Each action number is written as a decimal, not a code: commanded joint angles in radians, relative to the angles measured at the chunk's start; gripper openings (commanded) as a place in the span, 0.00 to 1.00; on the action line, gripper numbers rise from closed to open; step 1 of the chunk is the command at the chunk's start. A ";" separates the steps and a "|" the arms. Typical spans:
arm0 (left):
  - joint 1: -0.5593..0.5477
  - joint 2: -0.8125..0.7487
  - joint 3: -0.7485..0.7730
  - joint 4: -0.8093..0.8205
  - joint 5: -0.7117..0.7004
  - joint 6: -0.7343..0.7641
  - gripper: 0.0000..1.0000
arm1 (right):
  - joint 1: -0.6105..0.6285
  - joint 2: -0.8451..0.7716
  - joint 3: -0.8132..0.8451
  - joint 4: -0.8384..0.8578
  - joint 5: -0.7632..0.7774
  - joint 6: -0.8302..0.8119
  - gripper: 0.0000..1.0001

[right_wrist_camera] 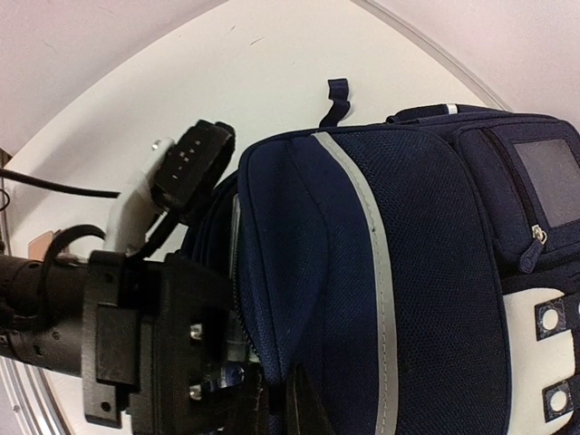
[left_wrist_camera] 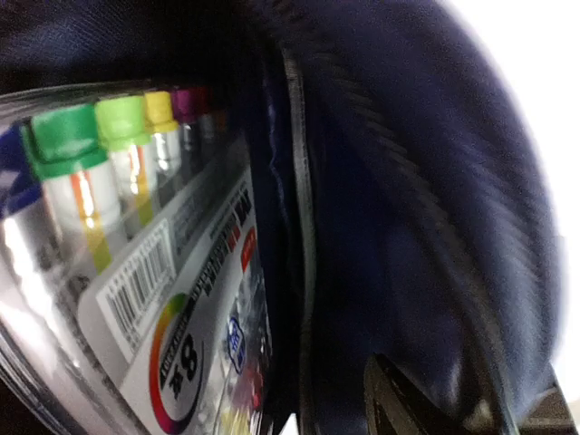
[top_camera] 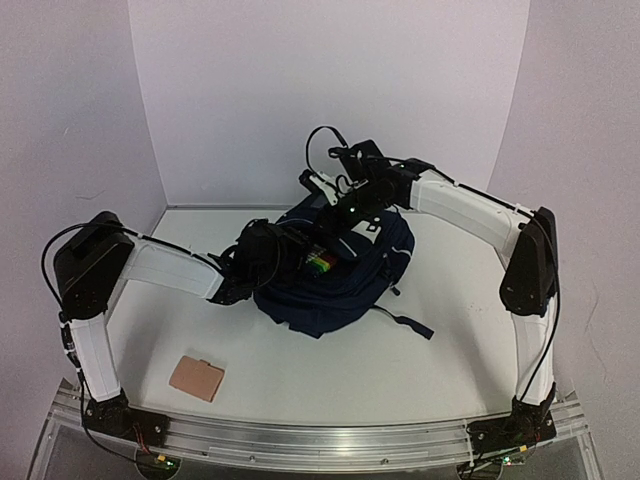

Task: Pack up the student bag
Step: Place the stationery in the student bag.

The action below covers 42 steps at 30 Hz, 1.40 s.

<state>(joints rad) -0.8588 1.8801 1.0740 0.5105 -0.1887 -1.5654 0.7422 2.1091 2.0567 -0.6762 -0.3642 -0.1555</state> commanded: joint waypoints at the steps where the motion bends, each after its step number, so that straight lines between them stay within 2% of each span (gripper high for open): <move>1: -0.027 -0.108 0.002 -0.260 -0.021 -0.005 0.67 | 0.016 -0.098 0.056 0.064 -0.067 0.011 0.00; 3: -0.038 -0.113 -0.027 -0.259 -0.021 -0.039 0.64 | 0.014 -0.095 0.058 0.064 -0.071 0.012 0.00; 5: -0.044 -0.113 -0.042 -0.259 -0.022 -0.059 0.57 | 0.014 -0.093 0.058 0.064 -0.073 0.014 0.00; 7: -0.048 -0.101 -0.035 -0.257 -0.018 -0.060 0.46 | 0.014 -0.094 0.059 0.064 -0.075 0.016 0.00; 12: -0.037 -0.032 0.029 -0.211 -0.017 -0.019 0.10 | 0.014 -0.102 0.053 0.059 -0.087 0.022 0.00; 14: -0.009 0.011 0.066 -0.168 -0.007 0.009 0.01 | 0.014 -0.108 0.049 0.055 -0.100 0.025 0.00; 15: 0.006 0.036 0.084 -0.129 0.003 0.019 0.00 | 0.014 -0.111 0.045 0.053 -0.105 0.027 0.00; 17: 0.034 0.090 0.119 -0.041 0.030 0.040 0.02 | 0.014 -0.116 0.038 0.051 -0.112 0.030 0.00; 18: 0.045 0.115 0.137 -0.006 0.052 0.049 0.07 | 0.014 -0.117 0.036 0.050 -0.113 0.029 0.00; 20: 0.052 0.127 0.152 0.007 0.078 0.059 0.28 | 0.014 -0.119 0.036 0.045 -0.109 0.026 0.00; 22: 0.042 0.092 0.130 -0.031 0.084 0.061 0.44 | 0.011 -0.120 0.032 0.043 -0.104 0.023 0.00; 25: 0.017 -0.015 0.072 -0.177 0.060 0.060 0.61 | 0.007 -0.120 0.029 0.041 -0.109 0.024 0.00; 29: 0.006 -0.112 0.091 -0.567 0.056 0.056 0.71 | 0.003 -0.113 0.036 0.042 -0.111 0.023 0.00; 34: 0.004 -0.144 0.016 -0.571 0.085 0.012 0.68 | 0.003 -0.104 0.043 0.043 -0.116 0.028 0.00; 42: 0.024 0.002 0.161 -0.468 0.094 0.139 0.38 | 0.001 -0.134 -0.022 0.037 -0.123 0.016 0.00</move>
<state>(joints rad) -0.8511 1.8048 1.1409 0.0138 -0.1054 -1.5016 0.7345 2.0995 2.0504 -0.6963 -0.4054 -0.1407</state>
